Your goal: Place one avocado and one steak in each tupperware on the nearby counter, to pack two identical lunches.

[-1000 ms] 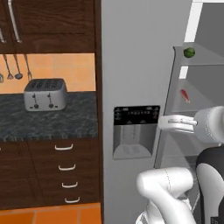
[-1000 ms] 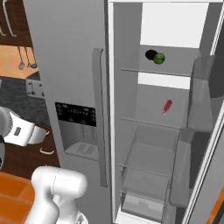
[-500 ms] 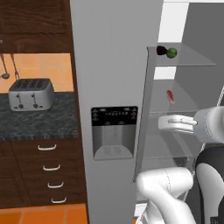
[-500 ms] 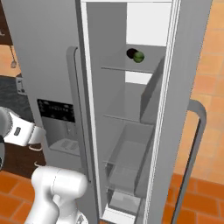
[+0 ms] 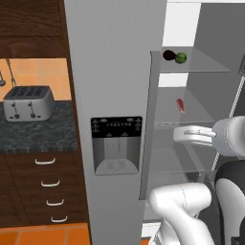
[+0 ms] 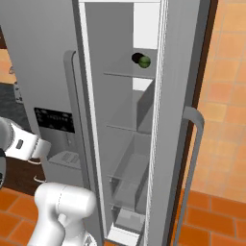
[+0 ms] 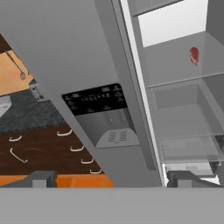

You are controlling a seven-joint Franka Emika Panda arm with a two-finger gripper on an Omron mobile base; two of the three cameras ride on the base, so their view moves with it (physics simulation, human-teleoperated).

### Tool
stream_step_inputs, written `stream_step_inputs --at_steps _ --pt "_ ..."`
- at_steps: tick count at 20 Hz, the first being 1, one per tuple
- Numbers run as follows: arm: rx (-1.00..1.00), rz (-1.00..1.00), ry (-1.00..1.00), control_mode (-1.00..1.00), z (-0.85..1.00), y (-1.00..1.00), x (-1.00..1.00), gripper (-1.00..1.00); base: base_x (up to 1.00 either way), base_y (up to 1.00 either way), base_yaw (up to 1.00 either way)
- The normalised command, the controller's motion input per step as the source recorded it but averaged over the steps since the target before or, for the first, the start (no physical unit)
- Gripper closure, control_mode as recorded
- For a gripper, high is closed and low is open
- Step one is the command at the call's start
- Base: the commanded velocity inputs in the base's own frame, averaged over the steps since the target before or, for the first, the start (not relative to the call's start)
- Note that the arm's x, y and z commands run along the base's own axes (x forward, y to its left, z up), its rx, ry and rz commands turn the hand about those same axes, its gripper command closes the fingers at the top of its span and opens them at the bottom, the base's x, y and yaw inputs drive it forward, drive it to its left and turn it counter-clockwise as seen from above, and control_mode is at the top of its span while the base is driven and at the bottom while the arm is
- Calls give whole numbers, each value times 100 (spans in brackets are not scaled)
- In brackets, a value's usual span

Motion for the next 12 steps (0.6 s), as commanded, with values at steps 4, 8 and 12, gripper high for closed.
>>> stream_step_inputs --at_steps 4,8,12 --pt "0 0 0 100 0 0 0 -100 0 -14 0" --pt "0 0 0 100 0 0 0 -100 0 -47 0" --pt "0 0 0 100 0 0 0 -100 0 -5 0"
